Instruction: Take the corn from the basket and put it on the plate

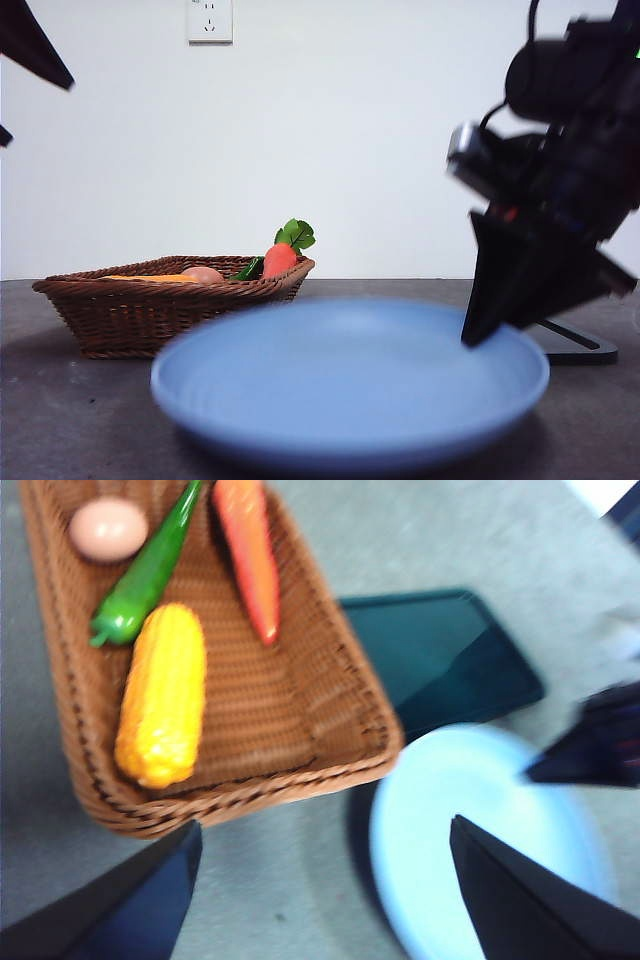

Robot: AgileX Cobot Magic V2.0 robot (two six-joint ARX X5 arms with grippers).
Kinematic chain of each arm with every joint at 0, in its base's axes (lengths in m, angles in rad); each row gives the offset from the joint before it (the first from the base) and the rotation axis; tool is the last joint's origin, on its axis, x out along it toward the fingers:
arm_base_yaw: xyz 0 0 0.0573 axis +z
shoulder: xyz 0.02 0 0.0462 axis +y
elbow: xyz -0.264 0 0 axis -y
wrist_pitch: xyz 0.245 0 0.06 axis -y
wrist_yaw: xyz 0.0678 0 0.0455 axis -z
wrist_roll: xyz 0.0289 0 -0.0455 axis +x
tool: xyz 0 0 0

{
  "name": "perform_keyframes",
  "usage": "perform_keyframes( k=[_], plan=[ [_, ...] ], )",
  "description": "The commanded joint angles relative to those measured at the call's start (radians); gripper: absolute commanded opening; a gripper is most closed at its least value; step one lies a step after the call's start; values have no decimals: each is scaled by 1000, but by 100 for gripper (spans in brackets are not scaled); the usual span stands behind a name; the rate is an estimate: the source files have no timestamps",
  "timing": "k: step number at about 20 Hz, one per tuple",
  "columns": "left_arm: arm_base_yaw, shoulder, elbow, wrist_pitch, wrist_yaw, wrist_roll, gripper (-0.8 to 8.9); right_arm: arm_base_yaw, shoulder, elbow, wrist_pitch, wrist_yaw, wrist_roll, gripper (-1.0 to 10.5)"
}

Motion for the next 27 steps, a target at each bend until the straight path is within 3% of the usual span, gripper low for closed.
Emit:
perform_keyframes(
  k=[1,8,15,27],
  plan=[
    [-29,86,58,32,-35,37,404,0,-62,17,-33,-8,2,2],
    [-144,476,324,13,-235,164,404,-27,-309,17,-138,-6,15,2],
    [-188,840,598,-98,-370,258,403,-113,-494,17,-197,-6,40,2],
    [-194,1072,635,-78,-399,267,400,-148,-555,17,-226,-6,40,2]
  ],
)
